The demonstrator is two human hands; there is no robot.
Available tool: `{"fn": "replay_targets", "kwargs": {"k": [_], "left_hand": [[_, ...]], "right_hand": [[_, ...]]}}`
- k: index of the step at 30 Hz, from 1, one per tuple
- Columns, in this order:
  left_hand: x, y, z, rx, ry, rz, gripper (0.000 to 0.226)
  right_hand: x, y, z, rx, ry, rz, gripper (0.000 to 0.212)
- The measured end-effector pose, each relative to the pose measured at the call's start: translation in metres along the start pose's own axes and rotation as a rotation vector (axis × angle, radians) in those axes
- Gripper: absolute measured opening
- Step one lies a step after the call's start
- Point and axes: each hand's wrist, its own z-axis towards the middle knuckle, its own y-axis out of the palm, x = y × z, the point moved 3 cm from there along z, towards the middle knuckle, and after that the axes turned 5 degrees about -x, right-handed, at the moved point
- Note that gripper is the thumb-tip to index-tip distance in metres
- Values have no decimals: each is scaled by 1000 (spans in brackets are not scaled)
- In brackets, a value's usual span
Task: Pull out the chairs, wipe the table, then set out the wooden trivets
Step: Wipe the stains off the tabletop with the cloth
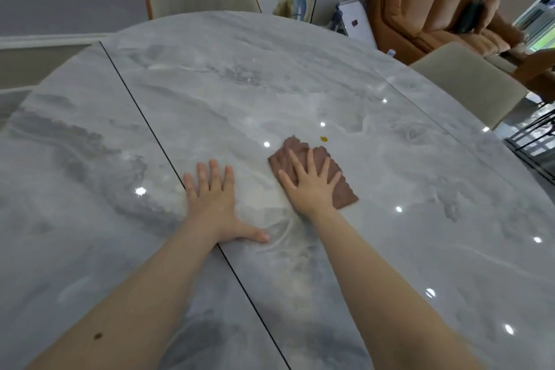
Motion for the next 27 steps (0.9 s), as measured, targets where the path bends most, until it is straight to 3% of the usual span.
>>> {"fn": "replay_targets", "kwargs": {"k": [6,10,14,18,22,27], "left_hand": [[1,-4,-5,-12,5,-9,160],[1,-3,-4,-12,9,-13,160],[0,-2,-3,6,16,-26,160],[-1,-1,-3,33,23,-25,160],[0,-4,-5,5,24,-18,159],[4,-17,3,-13,44,-6,160]], "right_hand": [[18,15,-80,-12,-318,-112,62],[55,0,-55,2,-100,-81,61],[12,-2,1,-10,37,-20,61],[-48,10,-1,11,-202,-55,55],[-20,16,-51,13,-442,-77,60],[70,2,-52,79,-159,-49,66]]}}
